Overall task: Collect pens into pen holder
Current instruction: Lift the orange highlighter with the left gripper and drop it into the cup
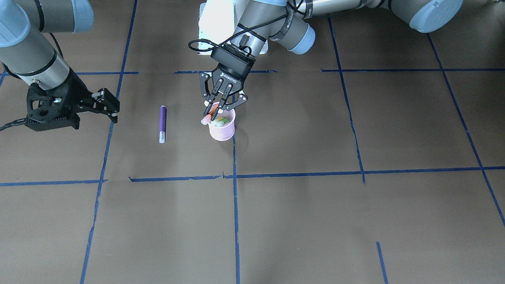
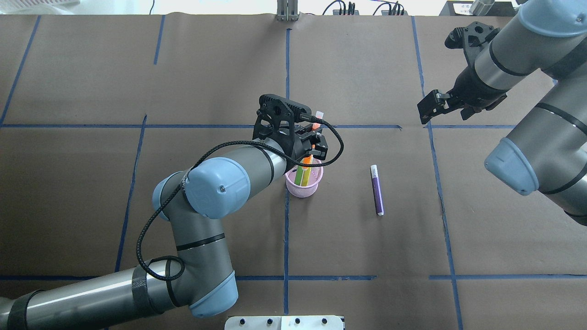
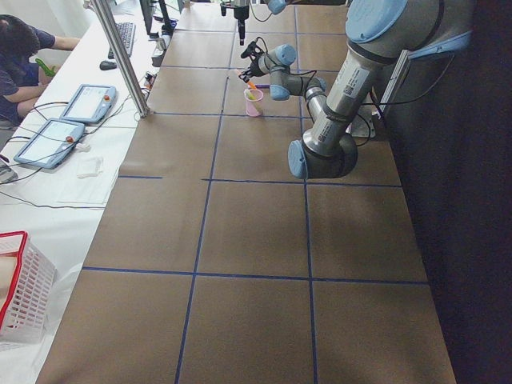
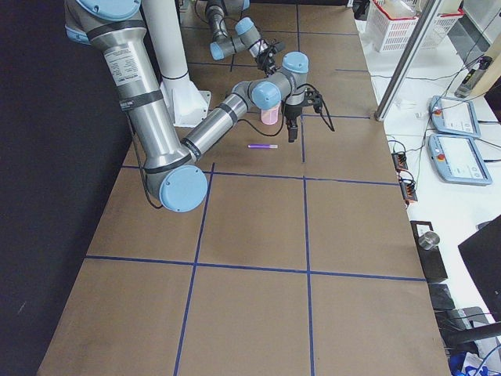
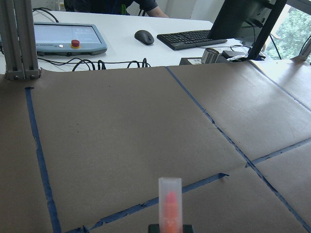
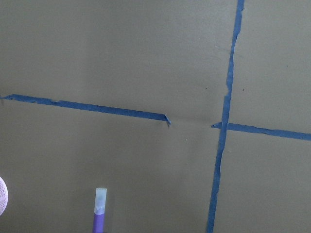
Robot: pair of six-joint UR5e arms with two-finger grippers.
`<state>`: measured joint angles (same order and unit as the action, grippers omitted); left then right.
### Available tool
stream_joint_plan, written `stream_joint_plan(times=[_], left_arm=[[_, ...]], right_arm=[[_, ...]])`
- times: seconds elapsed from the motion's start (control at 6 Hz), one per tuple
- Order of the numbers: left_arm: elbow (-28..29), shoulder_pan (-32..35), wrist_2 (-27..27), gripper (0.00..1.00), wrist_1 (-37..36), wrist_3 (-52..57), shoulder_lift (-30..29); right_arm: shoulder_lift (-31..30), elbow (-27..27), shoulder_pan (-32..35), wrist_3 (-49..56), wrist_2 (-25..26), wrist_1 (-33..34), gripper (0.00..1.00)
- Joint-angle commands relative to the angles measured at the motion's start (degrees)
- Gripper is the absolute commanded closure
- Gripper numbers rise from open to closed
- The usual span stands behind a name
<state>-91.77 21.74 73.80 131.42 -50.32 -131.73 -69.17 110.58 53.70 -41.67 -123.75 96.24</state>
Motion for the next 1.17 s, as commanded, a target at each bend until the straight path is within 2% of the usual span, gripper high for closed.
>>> stream_joint_plan(times=[0.0, 0.33, 0.5, 0.67, 0.83, 1.0], left_arm=[[0.5, -2.0, -1.1, 0.95, 0.5, 0.4, 0.2], [3.9, -2.1, -1.3, 0.91, 5.1, 1.7, 0.2], [4.1, -2.1, -0.7, 0.67, 6.1, 1.9, 0.1], [4.0, -2.1, -0.6, 0.09, 6.1, 2.0, -0.1], [3.4, -2.1, -0.4, 0.00, 6.1, 1.8, 0.1], [2.3, -1.4, 2.4, 0.00, 6.0, 1.9, -0.1]], right_arm=[[-0.1, 0.0, 0.0, 0.0, 0.0, 0.0, 0.00], [-0.1, 0.0, 0.0, 0.0, 0.1, 0.0, 0.00], [-0.1, 0.0, 0.0, 0.0, 0.1, 0.0, 0.00], [-0.1, 0.0, 0.0, 0.0, 0.1, 0.0, 0.00], [-0.1, 0.0, 0.0, 0.0, 0.1, 0.0, 0.00], [-0.1, -0.1, 0.0, 0.0, 0.1, 0.0, 0.00]])
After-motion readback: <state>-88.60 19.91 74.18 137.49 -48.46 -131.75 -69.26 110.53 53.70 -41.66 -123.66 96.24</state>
